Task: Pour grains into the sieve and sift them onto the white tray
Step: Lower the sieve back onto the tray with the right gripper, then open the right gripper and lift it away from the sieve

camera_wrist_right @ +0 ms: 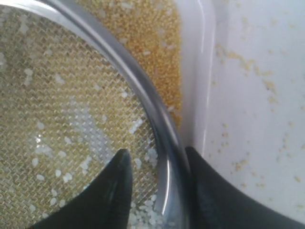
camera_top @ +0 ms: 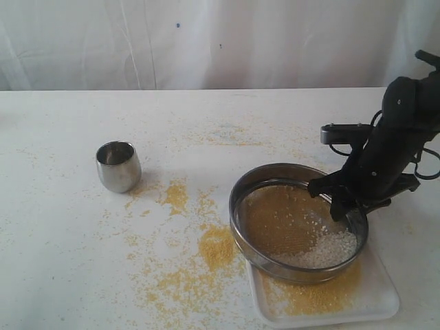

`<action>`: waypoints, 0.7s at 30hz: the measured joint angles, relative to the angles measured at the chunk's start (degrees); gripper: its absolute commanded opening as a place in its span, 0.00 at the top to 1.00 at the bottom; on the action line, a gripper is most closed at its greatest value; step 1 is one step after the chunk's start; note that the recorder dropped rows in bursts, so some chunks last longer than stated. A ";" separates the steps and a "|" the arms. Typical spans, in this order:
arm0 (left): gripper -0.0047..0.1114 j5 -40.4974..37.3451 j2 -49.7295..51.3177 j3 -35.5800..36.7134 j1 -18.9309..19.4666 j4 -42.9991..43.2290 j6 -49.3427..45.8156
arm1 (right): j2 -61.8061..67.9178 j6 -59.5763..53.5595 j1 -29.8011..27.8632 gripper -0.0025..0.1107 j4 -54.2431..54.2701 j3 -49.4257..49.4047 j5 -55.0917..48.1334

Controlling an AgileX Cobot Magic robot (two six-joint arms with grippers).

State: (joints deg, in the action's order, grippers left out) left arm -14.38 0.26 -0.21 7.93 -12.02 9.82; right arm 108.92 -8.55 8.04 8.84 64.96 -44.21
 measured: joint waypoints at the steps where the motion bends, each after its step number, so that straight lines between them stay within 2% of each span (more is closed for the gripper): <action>1: 0.96 0.00 0.00 0.00 0.00 0.00 0.00 | 0.00 0.00 0.00 0.67 -0.11 0.31 -0.96; 6: 0.96 0.00 0.00 0.00 0.00 0.00 0.00 | -1.24 0.00 0.00 0.67 -0.61 4.42 -8.95; 13: 0.96 0.00 0.00 0.00 0.00 0.00 0.00 | -4.71 0.00 0.00 0.69 -0.61 7.79 -10.01; 16: 0.96 0.00 0.00 0.00 0.00 0.00 0.00 | -5.06 0.00 0.00 0.81 -0.61 8.02 -9.78; 19: 0.96 0.00 0.00 0.00 0.00 0.00 0.00 | -5.39 0.00 0.00 0.98 -0.61 8.02 -8.14; 21: 0.96 0.00 0.00 0.00 0.00 0.00 0.00 | -5.64 0.00 0.00 0.98 -1.82 8.02 -6.00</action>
State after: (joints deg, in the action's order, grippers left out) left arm -14.38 0.26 -0.21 7.93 -12.02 9.82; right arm 103.28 -8.55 8.04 7.02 72.99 -50.21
